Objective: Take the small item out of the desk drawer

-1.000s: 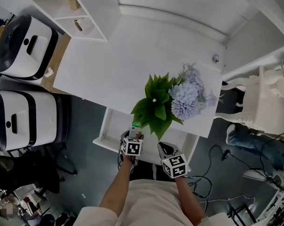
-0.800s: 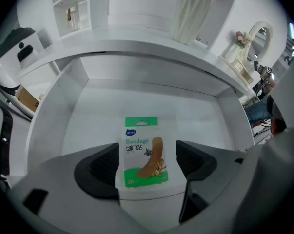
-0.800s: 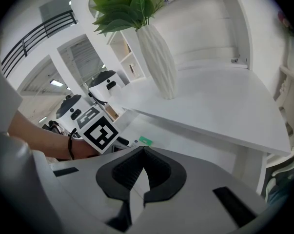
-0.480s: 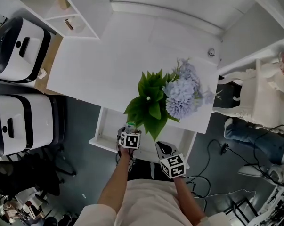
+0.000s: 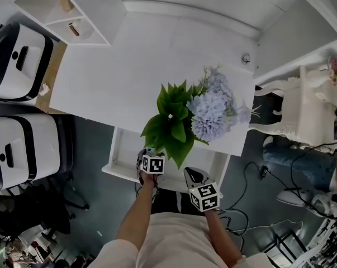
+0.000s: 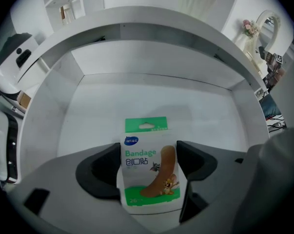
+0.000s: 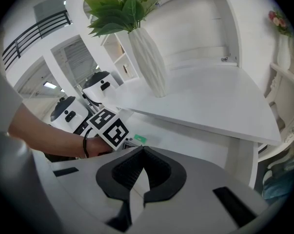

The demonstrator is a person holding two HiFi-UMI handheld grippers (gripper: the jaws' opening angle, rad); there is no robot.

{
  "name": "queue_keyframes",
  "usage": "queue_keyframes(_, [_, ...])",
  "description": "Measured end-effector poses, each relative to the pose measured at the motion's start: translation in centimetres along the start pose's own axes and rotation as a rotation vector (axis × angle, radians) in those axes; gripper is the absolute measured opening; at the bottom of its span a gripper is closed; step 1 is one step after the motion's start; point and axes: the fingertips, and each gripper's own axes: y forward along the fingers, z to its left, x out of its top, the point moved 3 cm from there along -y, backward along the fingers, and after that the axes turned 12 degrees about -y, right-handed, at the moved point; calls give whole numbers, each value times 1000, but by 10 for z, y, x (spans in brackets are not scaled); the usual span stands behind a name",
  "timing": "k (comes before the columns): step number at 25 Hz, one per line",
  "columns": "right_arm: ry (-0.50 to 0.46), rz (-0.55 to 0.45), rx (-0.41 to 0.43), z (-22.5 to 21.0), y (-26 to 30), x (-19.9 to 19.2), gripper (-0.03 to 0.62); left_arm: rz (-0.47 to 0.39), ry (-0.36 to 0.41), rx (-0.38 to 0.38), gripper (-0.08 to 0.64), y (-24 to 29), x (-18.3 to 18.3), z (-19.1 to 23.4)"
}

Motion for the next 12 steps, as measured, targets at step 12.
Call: queue_keyframes(12, [-7, -5, 3, 5, 2, 3, 25, -12, -12, 20, 364, 0, 1, 2])
